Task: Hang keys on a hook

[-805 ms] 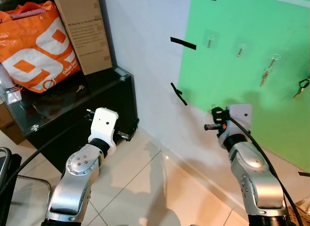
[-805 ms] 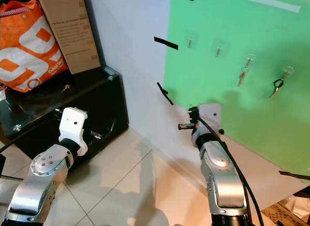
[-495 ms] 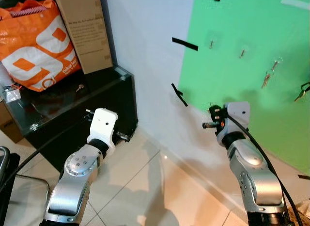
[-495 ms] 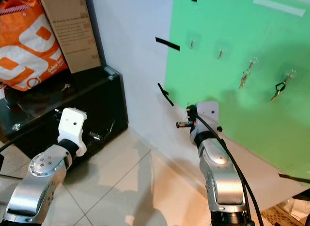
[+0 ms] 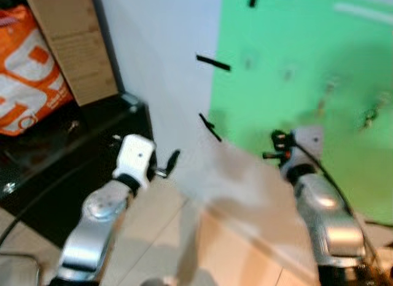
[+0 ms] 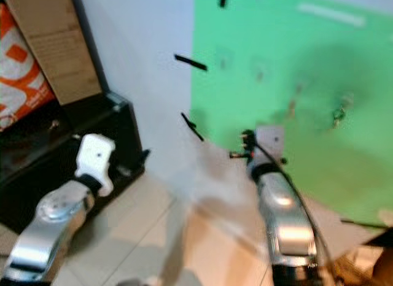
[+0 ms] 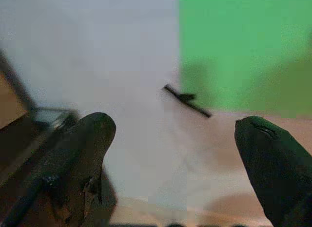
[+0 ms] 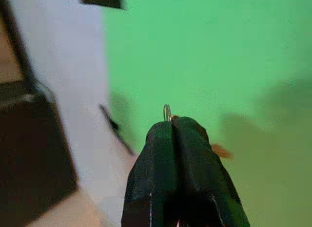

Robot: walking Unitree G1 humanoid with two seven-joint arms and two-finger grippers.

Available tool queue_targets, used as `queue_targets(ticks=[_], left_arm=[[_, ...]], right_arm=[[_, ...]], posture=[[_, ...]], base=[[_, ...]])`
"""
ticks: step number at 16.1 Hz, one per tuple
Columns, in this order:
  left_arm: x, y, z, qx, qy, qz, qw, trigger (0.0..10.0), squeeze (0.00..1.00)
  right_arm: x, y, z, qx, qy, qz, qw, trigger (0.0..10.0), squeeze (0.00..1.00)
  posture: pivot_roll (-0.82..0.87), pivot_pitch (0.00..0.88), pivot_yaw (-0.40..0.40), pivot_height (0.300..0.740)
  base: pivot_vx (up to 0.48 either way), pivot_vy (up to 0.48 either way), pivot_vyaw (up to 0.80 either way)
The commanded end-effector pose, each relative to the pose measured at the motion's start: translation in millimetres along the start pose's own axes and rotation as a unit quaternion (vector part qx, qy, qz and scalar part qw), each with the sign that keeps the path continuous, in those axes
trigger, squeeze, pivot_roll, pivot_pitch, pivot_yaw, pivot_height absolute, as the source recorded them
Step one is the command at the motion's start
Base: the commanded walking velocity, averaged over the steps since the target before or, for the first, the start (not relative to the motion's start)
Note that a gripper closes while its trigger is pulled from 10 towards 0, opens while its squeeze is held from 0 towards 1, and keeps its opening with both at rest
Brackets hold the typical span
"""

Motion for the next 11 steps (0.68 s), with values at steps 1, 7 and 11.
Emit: queue_targets(ticks=[1,7,11], left_arm=[[2.2,6.2,-1.4,0.01,-0.004,-0.002,1.0,10.0,0.13],[2.6,7.1,-1.9,0.01,-0.006,-0.002,1.0,10.0,0.13],[3.1,6.9,-1.8,0.01,-0.007,-0.002,1.0,10.0,0.13]], right_arm=[[3.4,6.5,-0.7,0.011,-0.003,0.006,1.0,10.0,0.0],[0.4,11.7,-3.7,0.02,0.008,0.009,1.0,10.0,0.0],[0.7,14.4,-5.0,0.023,0.008,0.006,1.0,10.0,0.0]], posture=[[0.07,0.0,-0.013,0.74],[0.07,0.0,-0.016,0.74],[0.07,0.0,-0.015,0.74]], base=[[0.274,0.0,0.0],[0.269,0.0,0.0],[0.265,0.0,-0.12]])
Point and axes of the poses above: a point about 5 cm out from each wrist's last joint towards the gripper, its own z axis pointing back from the gripper into the wrist, its own y axis along the axis of the wrist's last joint, x = y × z, the point moved 4 cm from there along -z, pointing out of the wrist towards the gripper, and after that the axes turned 7 degrees about -z, right-handed, at the moved point
